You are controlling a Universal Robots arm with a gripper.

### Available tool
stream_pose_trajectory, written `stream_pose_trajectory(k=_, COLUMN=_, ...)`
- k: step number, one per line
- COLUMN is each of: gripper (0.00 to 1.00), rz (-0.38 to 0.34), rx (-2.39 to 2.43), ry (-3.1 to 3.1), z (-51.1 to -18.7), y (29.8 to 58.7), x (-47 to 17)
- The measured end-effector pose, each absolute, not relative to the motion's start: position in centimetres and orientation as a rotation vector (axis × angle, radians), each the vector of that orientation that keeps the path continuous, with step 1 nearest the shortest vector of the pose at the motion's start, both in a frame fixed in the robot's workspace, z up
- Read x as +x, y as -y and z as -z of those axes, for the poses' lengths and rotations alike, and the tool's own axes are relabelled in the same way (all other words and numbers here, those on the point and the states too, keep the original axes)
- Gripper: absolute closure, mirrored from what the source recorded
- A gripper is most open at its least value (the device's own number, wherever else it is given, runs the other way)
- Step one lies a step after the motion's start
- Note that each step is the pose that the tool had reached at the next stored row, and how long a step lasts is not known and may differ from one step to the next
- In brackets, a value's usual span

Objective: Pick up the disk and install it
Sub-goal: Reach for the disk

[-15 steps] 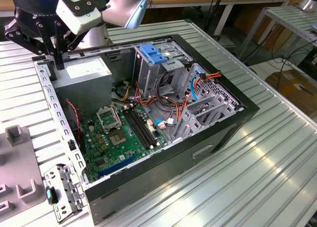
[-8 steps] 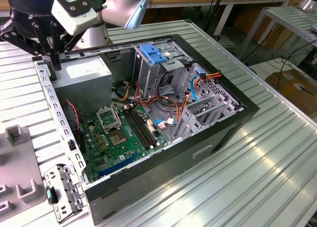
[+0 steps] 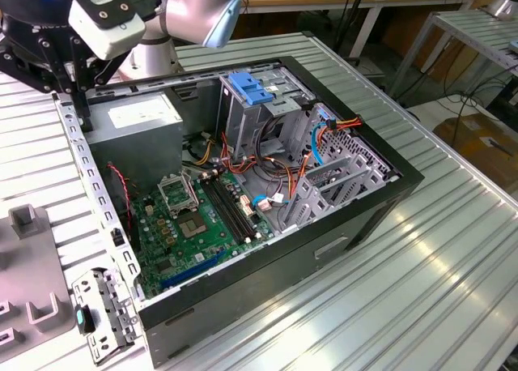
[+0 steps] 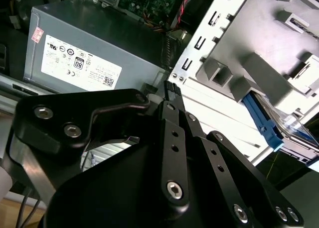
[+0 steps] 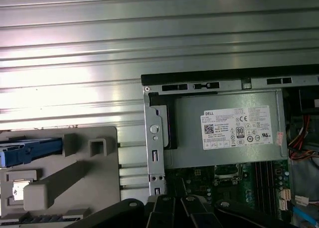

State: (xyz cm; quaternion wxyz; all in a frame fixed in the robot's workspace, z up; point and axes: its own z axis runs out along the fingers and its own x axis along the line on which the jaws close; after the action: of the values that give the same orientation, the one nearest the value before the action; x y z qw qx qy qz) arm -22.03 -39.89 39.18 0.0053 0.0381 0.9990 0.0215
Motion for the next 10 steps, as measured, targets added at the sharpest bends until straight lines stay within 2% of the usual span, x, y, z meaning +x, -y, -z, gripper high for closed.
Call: stream_pose_trajectory(k=10, gripper=0.89, rz=-0.067, rx=0.119, ry=-3.131, z=-39.16, y=39.89, x=-22.97)
